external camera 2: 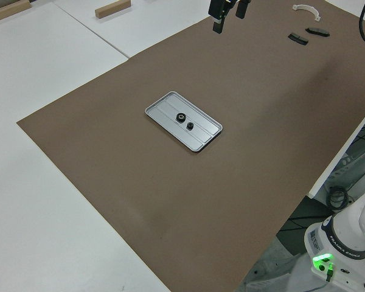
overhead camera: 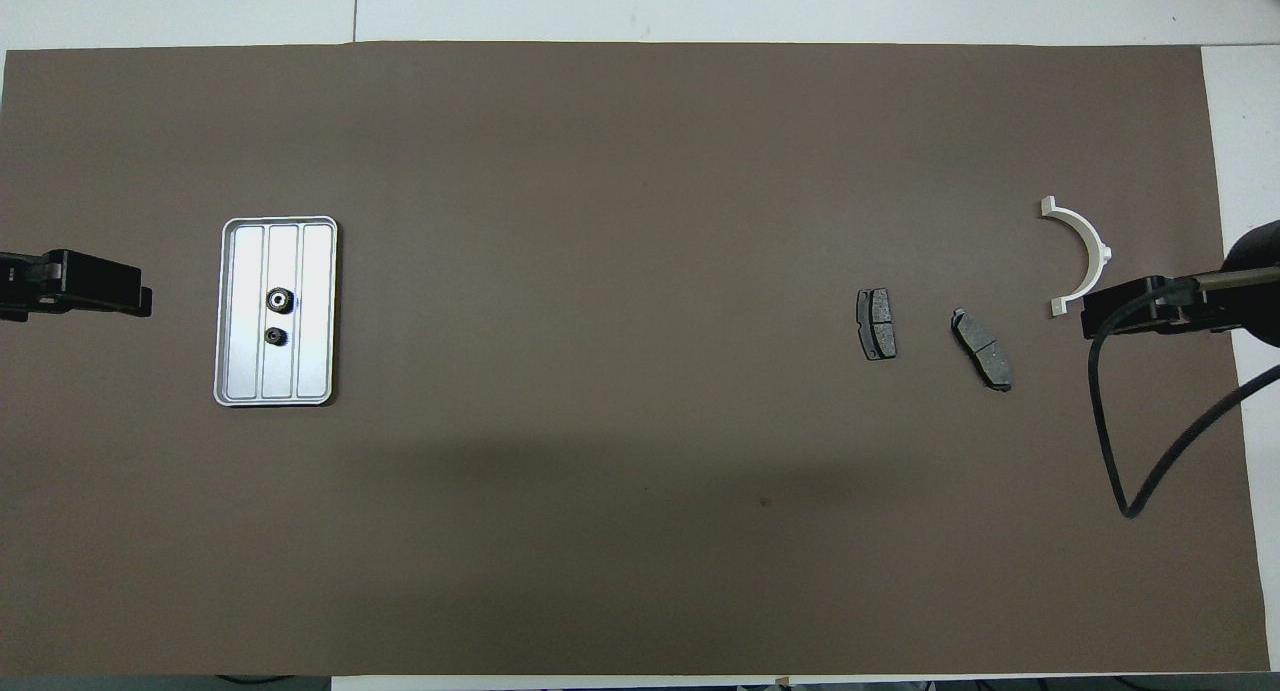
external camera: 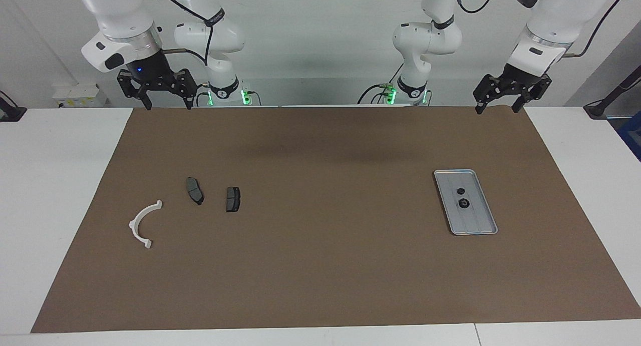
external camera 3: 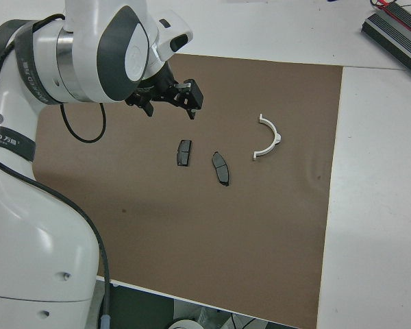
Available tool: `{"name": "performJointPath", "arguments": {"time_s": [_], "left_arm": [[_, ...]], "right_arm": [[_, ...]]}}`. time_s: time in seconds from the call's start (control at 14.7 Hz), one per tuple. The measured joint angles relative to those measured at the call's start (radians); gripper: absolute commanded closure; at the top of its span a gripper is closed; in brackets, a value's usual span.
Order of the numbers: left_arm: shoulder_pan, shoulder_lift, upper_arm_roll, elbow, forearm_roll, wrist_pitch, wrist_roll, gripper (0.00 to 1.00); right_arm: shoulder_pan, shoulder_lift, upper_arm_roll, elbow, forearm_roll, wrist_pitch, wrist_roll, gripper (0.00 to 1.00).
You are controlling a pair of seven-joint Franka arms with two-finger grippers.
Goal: Place bearing gear from tray to pile
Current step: 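Reach the left gripper toward the black gear on the metal tray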
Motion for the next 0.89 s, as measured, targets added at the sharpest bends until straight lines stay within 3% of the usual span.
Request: {"name": "performJointPath", "arguments": {"time_s": [0.48,0.61,0.89], "left_arm": [[0.000,-0.003,0.002,-0.008,0.000,-0.020,0.002,0.00],[0.004,-0.019,0.011,-0.051,0.000,0.004,0.006,0.00],[0.040,-0.107,0.020,-0.409,0.000,0.352,0.091,0.00]], "right_arm": [[0.000,0.000,0.000,0.000,0.000,0.000,0.000,0.00],[0.000,0.000,0.000,0.000,0.000,0.000,0.000,0.00],[0.000,0.000,0.000,0.000,0.000,0.000,0.000,0.00]]}}
